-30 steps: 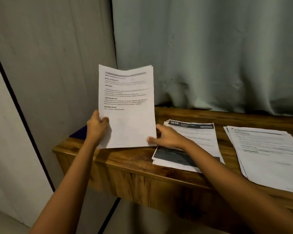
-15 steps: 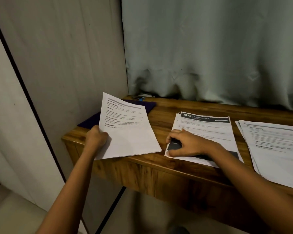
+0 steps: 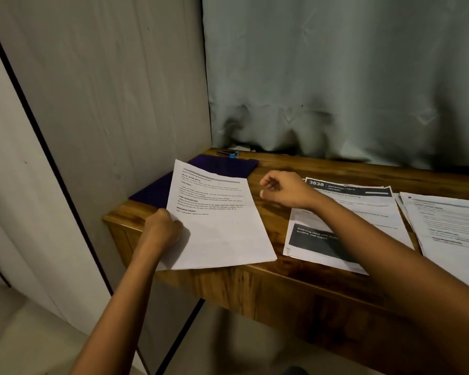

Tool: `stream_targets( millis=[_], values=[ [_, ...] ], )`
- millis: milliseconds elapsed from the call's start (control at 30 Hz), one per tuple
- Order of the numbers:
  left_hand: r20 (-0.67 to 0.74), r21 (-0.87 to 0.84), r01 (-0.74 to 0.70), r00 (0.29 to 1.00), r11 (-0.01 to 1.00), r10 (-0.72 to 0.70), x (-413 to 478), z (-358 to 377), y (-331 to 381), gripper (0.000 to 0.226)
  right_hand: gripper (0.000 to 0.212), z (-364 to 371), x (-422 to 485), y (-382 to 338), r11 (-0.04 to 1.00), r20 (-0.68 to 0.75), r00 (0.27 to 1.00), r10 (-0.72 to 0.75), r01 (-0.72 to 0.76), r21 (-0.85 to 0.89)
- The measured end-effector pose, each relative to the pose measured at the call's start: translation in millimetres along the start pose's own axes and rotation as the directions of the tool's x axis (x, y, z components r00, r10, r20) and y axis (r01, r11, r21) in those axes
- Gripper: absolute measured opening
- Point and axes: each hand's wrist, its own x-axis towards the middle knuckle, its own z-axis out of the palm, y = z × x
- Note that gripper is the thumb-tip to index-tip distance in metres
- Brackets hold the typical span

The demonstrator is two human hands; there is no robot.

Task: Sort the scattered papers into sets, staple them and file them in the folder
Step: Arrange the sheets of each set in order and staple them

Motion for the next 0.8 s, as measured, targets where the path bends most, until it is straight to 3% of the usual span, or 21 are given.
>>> stream_targets(
  millis=[133,233,367,467,633,800],
  values=[
    [-0.063,0.027,0.033,0.998,0.999,-0.031,3,1,-6,0.032,0.029,31,29,-4,0.973,-0.050,0.984,0.171,-0.161,0.163],
    [-0.152,0.153,-0.023,0.987,0.988,0.046,6,-2,-3,0.043,0.037,49,41,-1,0.964,-0.004,0.979,0.203,-0.199,0.175],
    [-0.166,0.050,-0.294,0.940,0.955,0.298,28,-4,30,0.047,0.049,61,49,6,0.964,0.023,0.977,0.211,-0.212,0.163],
    [-0.066,0.001,-0.460,0.886,0.888,0.459,59,8,55,0.045,0.060,69,52,14,0.966,0.007,0.973,0.230,-0.229,0.122],
    [0.082,-0.003,-0.457,0.886,0.889,0.456,100,41,68,0.050,0.066,81,52,22,0.976,-0.102,0.971,0.217,-0.214,0.038],
    [0.054,0.055,-0.418,0.908,0.907,0.415,113,69,53,0.051,0.070,86,57,28,0.970,-0.100,0.969,0.226,-0.215,0.111]
  ],
)
